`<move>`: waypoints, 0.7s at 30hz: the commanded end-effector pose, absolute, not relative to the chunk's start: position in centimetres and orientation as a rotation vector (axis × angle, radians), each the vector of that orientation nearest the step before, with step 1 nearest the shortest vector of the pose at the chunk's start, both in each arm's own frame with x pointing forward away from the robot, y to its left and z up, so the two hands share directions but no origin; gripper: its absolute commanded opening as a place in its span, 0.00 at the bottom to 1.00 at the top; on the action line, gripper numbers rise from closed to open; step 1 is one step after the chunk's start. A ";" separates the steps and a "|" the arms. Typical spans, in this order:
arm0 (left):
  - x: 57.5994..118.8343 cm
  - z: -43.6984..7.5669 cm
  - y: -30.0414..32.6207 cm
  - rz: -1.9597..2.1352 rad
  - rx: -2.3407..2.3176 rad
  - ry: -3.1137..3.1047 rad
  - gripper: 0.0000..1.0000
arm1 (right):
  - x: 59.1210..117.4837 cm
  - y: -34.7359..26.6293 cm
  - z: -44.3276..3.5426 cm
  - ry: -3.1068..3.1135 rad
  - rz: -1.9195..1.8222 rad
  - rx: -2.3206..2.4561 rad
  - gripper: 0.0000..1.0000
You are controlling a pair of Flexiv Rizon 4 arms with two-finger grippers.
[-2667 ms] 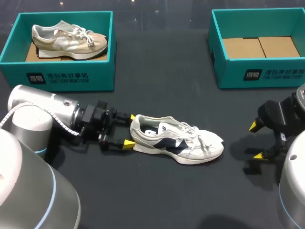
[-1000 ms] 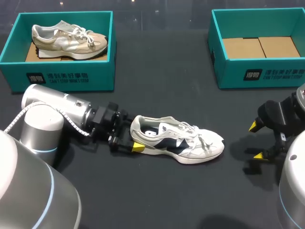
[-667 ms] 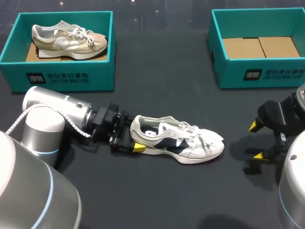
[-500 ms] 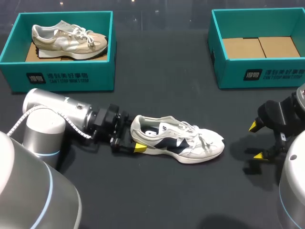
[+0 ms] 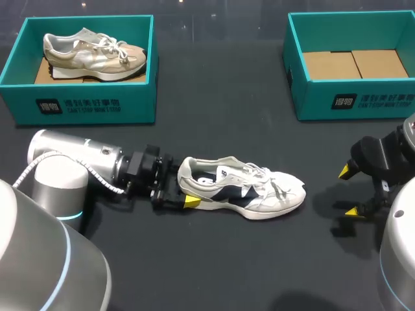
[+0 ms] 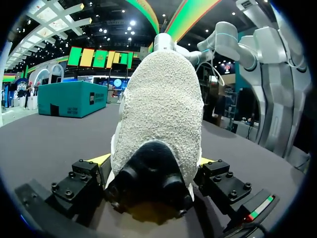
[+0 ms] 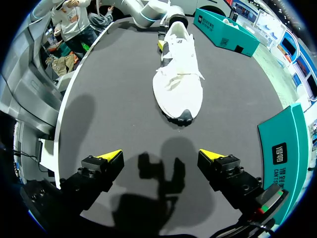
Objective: Take the shoe out of the shoebox, open the shoe tongue, remove and reinsert the insole, then place the shoe into the shoebox
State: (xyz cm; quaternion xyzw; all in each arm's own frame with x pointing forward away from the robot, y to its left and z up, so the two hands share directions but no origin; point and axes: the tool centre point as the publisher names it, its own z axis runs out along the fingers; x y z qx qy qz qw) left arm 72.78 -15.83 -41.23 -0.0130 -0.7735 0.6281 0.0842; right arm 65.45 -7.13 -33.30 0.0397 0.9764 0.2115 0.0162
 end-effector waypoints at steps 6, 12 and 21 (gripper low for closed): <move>72.0 -41.4 -15.7 1.889 0.020 -2.342 0.00 | 65.3 -7.1 -33.2 3.035 0.654 0.125 1.00; 72.2 -41.4 -15.7 1.880 0.037 -2.340 0.00 | 65.3 -7.1 -33.2 3.035 0.654 0.125 1.00; 72.2 -41.4 -15.7 1.880 0.037 -2.340 0.00 | 65.3 -7.1 -33.2 3.035 0.654 0.125 1.00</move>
